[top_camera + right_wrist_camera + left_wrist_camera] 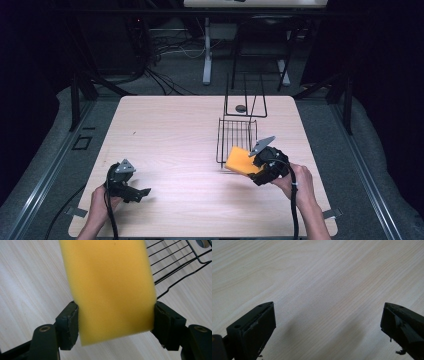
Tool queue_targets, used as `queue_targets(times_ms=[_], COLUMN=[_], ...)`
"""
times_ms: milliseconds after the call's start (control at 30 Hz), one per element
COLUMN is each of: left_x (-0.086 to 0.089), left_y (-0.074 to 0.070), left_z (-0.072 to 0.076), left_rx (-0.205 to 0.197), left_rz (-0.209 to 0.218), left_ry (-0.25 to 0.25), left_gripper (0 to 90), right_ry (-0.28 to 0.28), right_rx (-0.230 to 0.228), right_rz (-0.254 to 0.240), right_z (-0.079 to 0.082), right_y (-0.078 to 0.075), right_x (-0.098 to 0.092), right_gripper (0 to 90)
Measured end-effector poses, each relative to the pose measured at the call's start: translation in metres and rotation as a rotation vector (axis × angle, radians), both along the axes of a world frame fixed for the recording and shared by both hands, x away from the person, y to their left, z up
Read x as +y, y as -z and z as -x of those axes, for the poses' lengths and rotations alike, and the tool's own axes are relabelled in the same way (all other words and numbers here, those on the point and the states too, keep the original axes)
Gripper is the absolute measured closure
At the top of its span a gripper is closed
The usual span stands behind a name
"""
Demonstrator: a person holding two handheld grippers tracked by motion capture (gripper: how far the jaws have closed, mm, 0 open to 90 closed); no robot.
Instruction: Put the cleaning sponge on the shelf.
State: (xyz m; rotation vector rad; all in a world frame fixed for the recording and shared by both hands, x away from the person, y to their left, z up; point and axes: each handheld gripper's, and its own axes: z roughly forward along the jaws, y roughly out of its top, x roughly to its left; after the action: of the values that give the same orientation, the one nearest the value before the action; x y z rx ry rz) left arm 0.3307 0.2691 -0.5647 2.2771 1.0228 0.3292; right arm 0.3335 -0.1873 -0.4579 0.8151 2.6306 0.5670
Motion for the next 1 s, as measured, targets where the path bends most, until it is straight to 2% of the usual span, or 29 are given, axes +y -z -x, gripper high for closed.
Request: queue_targets(times_ms=[133, 167, 300, 600, 767, 833, 900, 1000], left_x=[0.0, 0.0, 0.0, 0.0, 0.0, 0.0, 0.0, 0.0], left_y=[0.0, 0.0, 0.0, 0.0, 0.0, 0.0, 0.0, 0.0], left_z=[0.0, 0.0, 0.0, 0.0, 0.0, 0.0, 0.0, 0.0], left_rx=[0.0, 0.001, -0.002, 0.0, 0.002, 0.002, 0.002, 0.001], left_rz=[0.0, 0.001, 0.0, 0.001, 0.001, 0.002, 0.003, 0.003], left_ry=[0.0, 0.001, -0.002, 0.0, 0.001, 0.002, 0.001, 0.002], left_gripper=[0.0, 0.0, 0.0, 0.0, 0.0, 0.0, 0.0, 0.0], right_ry=[-0.001, 0.002, -0.005, -0.007, 0.011, 0.02, 0.023, 0.029], right_rx=[-0.012, -0.016, -0.022, -0.027, -0.033, -0.031, -0.027, -0.027], right_rz=[0.011, -0.005, 0.011, -0.007, -0.033, -0.021, -0.039, -0.042], right_z=[-0.005, -0.007, -0.013, -0.022, -0.025, -0.027, -0.027, -0.029], right_y=[0.001, 0.003, 0.004, 0.009, 0.011, 0.011, 0.012, 0.012], right_x=[0.0, 0.0, 0.0, 0.002, 0.003, 0.005, 0.006, 0.008], right_gripper=[29.8, 29.7, 29.7, 29.5, 29.5, 29.5, 29.4, 29.4])
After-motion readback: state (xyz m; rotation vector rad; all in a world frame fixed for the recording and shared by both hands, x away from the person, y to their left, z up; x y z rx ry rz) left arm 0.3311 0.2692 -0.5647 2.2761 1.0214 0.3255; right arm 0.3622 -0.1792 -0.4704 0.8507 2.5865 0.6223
